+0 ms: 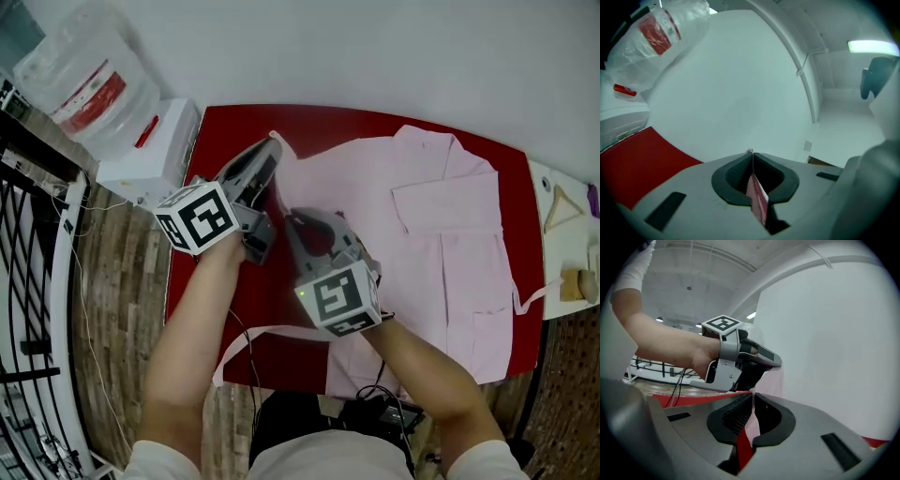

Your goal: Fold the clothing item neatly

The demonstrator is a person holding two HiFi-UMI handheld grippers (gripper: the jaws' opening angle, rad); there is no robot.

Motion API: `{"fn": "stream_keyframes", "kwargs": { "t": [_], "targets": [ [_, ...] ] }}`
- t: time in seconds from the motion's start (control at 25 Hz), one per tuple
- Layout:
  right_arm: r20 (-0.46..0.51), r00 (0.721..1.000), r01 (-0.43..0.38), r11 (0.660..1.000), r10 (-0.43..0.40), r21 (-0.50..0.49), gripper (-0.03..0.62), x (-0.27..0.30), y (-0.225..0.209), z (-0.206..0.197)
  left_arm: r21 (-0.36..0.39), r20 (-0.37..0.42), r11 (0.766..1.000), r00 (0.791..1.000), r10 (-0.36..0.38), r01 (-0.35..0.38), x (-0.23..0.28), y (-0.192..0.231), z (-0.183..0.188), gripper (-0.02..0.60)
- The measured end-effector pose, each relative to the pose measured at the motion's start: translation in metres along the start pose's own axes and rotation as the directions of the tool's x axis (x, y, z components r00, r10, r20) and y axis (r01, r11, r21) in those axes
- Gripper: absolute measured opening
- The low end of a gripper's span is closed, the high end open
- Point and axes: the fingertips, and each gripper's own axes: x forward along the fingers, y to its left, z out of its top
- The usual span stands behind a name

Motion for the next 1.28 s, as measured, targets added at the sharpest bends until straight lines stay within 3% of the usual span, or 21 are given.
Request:
{"fn": "stream_keyframes", "kwargs": {
  "t": [0.4,0.84,1.04,1.28],
  "targets": [
    [-0.003,0.996,0.094,0.992,-0.094,0.085,0.026,-0.072,-0.080,-0.028,0.058,-0.091,0.995,0.993,-0.077,0.082,0.087,-0.084,-0.041,0.014],
    [-0.031,0.980,0.197,0.955,-0.195,0.221,0.026,-0.153,-0.169,-0.084,0.103,-0.211,0.982,0.968,-0.136,0.160,0.184,-0.164,-0.115,0.014],
    [-0.084,0.971,0.238,0.918,-0.222,0.318,0.026,-0.186,-0.198,-0.129,0.112,-0.300,0.980,0.946,-0.125,0.165,0.226,-0.183,-0.174,0.014],
    [-0.166,0.950,0.312,0.836,-0.264,0.452,0.026,-0.218,-0.226,-0.197,0.102,-0.401,0.986,0.912,-0.084,0.135,0.262,-0.185,-0.248,0.014]
  ]
}}
